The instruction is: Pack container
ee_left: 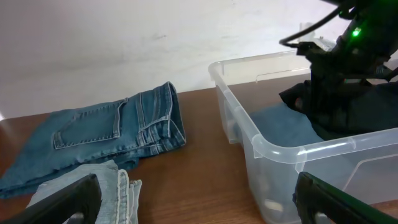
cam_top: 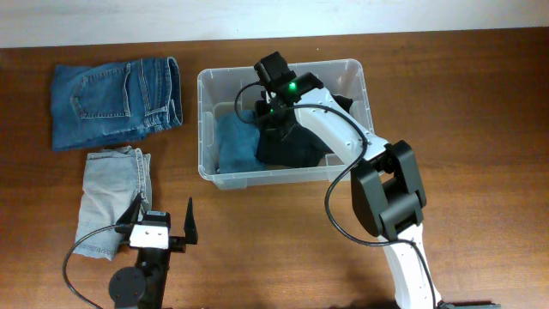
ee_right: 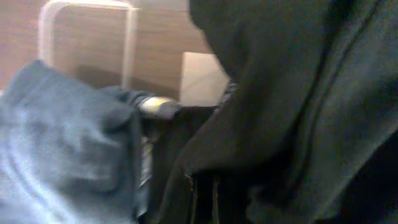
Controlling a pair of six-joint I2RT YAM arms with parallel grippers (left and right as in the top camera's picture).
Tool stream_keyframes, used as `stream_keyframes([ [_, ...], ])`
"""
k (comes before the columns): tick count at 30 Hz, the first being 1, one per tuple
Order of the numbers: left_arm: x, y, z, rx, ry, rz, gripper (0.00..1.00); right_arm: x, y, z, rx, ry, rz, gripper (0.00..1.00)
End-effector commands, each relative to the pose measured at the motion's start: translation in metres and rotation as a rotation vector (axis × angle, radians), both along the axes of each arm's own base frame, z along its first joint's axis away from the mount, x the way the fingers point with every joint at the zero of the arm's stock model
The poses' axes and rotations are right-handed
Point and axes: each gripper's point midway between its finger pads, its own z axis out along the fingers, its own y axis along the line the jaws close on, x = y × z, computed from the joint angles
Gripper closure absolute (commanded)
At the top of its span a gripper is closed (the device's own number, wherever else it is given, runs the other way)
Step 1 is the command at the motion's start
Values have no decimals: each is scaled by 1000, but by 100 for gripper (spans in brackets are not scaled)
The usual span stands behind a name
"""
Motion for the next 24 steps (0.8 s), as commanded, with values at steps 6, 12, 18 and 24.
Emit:
stream_keyframes([
  [6,0,3,-1,13,1,14,1,17,-43,158,102,-255,-108,38],
  [12,0,3,-1,13,1,14,1,18,-156,210,69,-299,-368,11],
  [18,0,3,-1,13,1,14,1,2,-241,197,61,-173,-454,10],
  [24,0,3,-1,13,1,14,1,-21,-229,174,59,-93,-77,1],
])
